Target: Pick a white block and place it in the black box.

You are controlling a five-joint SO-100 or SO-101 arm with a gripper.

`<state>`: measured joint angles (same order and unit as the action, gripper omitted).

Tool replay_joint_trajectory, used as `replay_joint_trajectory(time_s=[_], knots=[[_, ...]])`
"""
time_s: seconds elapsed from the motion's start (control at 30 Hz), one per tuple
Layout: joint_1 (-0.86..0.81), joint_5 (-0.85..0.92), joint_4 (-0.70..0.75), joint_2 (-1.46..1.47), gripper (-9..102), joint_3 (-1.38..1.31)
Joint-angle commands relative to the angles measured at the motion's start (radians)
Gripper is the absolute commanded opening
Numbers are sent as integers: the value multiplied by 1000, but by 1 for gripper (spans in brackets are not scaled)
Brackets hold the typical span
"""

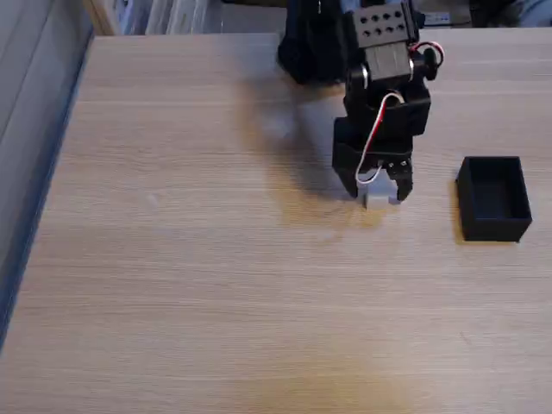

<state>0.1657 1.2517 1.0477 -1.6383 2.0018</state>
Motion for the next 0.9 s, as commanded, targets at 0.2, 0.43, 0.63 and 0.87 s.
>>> replay_joint_trajectory(time_s=[0.2, 0.43, 0.63, 0.87], knots=[[11, -23, -6, -6, 4, -23], [-6, 72, 41, -51, 0, -9], [18, 127, 135, -222, 0, 8], [184, 164, 238, -502, 0, 37]])
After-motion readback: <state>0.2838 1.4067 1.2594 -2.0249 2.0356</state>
